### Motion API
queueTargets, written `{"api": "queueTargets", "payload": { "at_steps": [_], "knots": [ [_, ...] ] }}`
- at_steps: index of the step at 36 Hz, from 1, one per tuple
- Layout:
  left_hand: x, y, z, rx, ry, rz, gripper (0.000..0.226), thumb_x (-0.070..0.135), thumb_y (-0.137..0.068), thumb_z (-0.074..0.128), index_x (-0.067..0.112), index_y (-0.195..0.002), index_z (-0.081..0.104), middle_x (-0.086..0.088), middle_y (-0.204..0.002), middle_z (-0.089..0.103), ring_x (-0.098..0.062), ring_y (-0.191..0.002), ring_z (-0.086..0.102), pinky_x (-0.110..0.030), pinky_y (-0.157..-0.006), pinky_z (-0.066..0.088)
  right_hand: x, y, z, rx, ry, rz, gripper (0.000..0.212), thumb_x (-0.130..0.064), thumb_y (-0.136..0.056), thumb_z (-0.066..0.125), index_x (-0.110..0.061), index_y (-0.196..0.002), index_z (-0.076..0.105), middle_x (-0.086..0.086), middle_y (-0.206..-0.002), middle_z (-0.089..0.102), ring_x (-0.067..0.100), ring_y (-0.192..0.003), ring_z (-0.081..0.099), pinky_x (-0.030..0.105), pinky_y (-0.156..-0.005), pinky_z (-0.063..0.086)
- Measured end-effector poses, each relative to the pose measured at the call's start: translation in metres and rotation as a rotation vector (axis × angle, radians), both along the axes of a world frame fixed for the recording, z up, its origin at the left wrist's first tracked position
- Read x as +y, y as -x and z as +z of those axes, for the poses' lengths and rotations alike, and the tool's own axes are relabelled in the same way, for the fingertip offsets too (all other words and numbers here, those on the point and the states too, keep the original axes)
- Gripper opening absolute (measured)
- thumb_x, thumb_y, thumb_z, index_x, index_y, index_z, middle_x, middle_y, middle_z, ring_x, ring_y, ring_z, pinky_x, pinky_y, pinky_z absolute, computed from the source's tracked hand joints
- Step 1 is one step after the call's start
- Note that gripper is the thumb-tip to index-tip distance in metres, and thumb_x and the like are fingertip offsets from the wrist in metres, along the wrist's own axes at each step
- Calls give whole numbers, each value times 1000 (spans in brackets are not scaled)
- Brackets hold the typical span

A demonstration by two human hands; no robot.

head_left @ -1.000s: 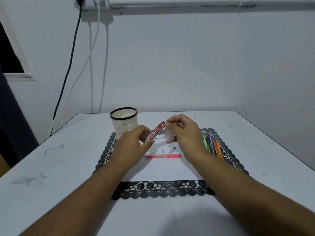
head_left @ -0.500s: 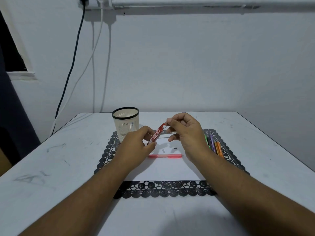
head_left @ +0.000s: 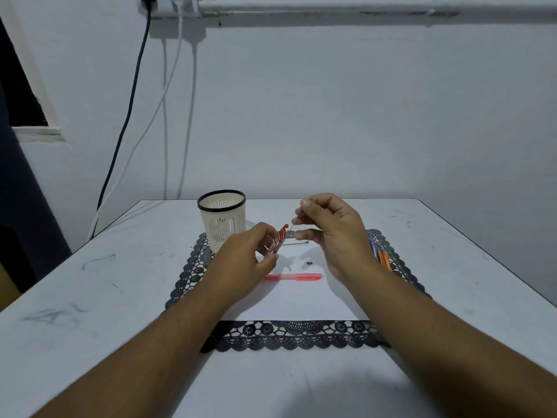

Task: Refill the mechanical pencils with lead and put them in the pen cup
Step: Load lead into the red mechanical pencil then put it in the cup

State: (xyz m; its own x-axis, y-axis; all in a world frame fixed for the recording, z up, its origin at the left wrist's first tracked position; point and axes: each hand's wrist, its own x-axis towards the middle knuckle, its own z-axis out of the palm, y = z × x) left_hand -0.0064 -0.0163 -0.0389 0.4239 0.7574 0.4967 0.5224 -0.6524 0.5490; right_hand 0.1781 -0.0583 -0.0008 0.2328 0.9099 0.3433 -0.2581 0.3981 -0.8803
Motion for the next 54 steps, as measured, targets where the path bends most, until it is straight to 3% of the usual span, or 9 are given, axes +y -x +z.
{"api": "queueTargets", "payload": {
  "at_steps": [5, 11, 15, 22, 28, 31, 34, 46, 54],
  "knots": [
    [5, 1, -2, -106, 27, 31, 22, 18, -91, 74, 32, -103, 61, 14, -94, 71, -8, -81, 69, -37, -75, 59, 5, -17, 8, 98, 23, -41, 5, -12, -100, 65, -9, -96, 66, 7, -82, 71, 24, -71, 71, 30, -51, 57],
    [6, -5, 8, -372, 239, -43, 49, 5, -95, 70, 33, -132, 54, -2, -87, 69, -20, -80, 75, -41, -72, 64, 12, -38, 3, 198, 130, -53, 5, -15, -100, 65, -11, -97, 65, 5, -81, 70, 22, -66, 71, 30, -50, 55],
    [8, -9, 15, -433, 307, -75, 51, 2, -95, 69, 28, -136, 53, 3, -79, 69, -28, -78, 75, -42, -68, 64, 17, -48, -2, 204, 174, -50, 5, -13, -100, 66, -11, -95, 65, 7, -82, 69, 24, -64, 70, 31, -51, 56],
    [25, -17, 16, -235, 187, -10, 27, 11, -101, 62, 31, -119, 59, -4, -79, 72, -21, -68, 72, -37, -67, 61, 22, -59, -9, 197, 239, -75, 3, -12, -100, 67, -11, -97, 66, 8, -83, 69, 26, -65, 71, 31, -53, 57],
    [59, -30, 12, 233, -19, 133, 59, 21, -99, 63, 32, -150, 36, 12, -105, 70, -16, -88, 67, -38, -80, 57, 25, -65, -11, 211, 266, -105, 3, -10, -101, 65, -8, -101, 65, 11, -82, 66, 24, -62, 68, 33, -55, 60],
    [74, -39, 8, 431, -99, 177, 23, 26, -102, 56, 27, -125, 60, 4, -108, 71, -22, -97, 65, -38, -79, 54, 25, -67, -11, 239, 274, -121, 2, -7, -101, 64, -6, -101, 65, 12, -82, 64, 23, -61, 66, 33, -54, 59],
    [81, -50, 7, 578, -105, 173, 19, 22, -100, 52, 23, -109, 68, 1, -100, 66, -23, -99, 62, -36, -75, 49, 26, -70, -11, 269, 278, -123, 2, -6, -100, 64, -5, -101, 65, 13, -81, 64, 23, -61, 66, 33, -55, 60],
    [92, -65, -5, 578, -66, 102, 24, 23, -97, 52, 25, -111, 71, 6, -98, 55, -22, -104, 59, -38, -85, 51, 27, -72, -11, 288, 284, -101, 2, -5, -100, 64, -5, -99, 66, 12, -81, 64, 23, -61, 65, 33, -58, 61],
    [85, -59, -1, 560, -169, 127, 42, 31, -99, 61, 24, -140, 57, 1, -136, 55, -26, -129, 44, -43, -102, 42, 26, -71, -12, 297, 274, -81, 5, -1, -99, 65, -1, -103, 68, 13, -87, 65, 24, -66, 67, 37, -68, 65]
  ]
}}
